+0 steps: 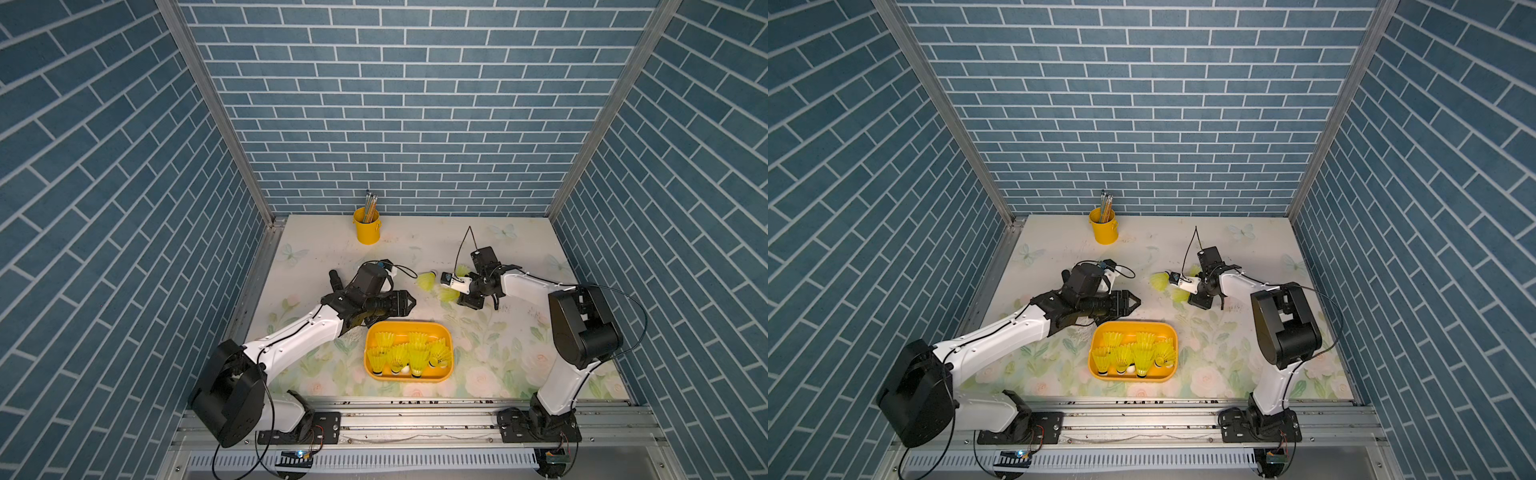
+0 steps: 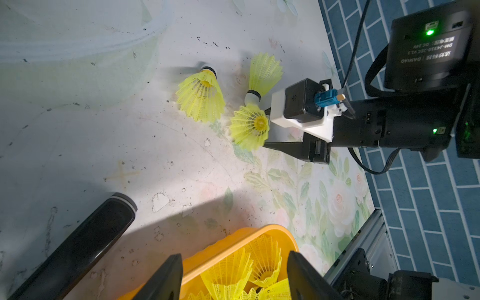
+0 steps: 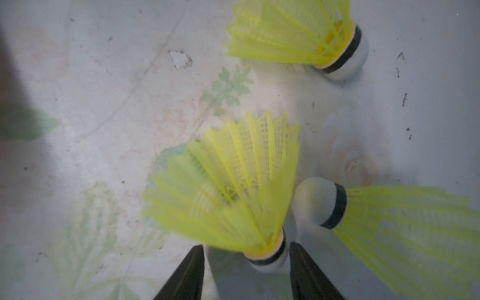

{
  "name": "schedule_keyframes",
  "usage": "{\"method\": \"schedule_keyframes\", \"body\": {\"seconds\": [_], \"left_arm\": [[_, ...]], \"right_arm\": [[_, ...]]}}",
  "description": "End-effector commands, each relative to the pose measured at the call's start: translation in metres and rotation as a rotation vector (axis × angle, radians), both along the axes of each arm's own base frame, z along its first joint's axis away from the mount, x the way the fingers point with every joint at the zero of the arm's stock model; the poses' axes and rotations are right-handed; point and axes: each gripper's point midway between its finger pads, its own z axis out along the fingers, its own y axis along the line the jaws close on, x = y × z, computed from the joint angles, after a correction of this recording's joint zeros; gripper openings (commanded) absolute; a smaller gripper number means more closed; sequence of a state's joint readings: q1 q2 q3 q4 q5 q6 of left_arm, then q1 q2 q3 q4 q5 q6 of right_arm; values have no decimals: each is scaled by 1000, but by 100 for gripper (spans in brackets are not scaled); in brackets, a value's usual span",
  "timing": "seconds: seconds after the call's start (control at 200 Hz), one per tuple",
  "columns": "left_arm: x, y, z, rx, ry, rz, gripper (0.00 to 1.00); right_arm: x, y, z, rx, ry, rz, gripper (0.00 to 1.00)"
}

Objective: Put the shuttlecocks into the storage box
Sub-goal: Pick up the shuttlecock at the center of the board.

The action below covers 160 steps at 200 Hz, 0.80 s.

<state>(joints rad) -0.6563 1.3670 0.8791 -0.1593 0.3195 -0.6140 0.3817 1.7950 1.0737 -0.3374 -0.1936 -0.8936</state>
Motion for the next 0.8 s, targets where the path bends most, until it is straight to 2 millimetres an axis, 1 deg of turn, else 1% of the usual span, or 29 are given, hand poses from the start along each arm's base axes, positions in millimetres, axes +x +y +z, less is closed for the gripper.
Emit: {"method": "schedule_keyframes", "body": {"seconds": [0.0, 0.105, 0.27, 0.325, 0.465, 0.675, 0.795], "left_arm": [[-3, 3, -1, -7, 6, -3, 70], [-3, 3, 0, -5, 2, -3, 70], [-3, 3, -2, -4, 5, -2, 70], [-3, 3, 1, -8, 0, -2, 70], [-4, 5, -1, -2, 2, 0, 70], [-7, -2, 3, -28, 13, -32, 70], [-9, -5, 3, -35, 25, -50, 70]], "right_arm": [[7, -4, 4, -31, -34, -28, 59], [12, -3, 0, -45, -36, -11, 60], [19, 6, -3, -25, -20, 11, 58], [17, 8, -5, -21, -1, 24, 57], [13, 11, -12, -9, 31, 43, 56], [13, 17, -17, 5, 82, 37, 46], [10, 17, -15, 13, 102, 21, 39]]}}
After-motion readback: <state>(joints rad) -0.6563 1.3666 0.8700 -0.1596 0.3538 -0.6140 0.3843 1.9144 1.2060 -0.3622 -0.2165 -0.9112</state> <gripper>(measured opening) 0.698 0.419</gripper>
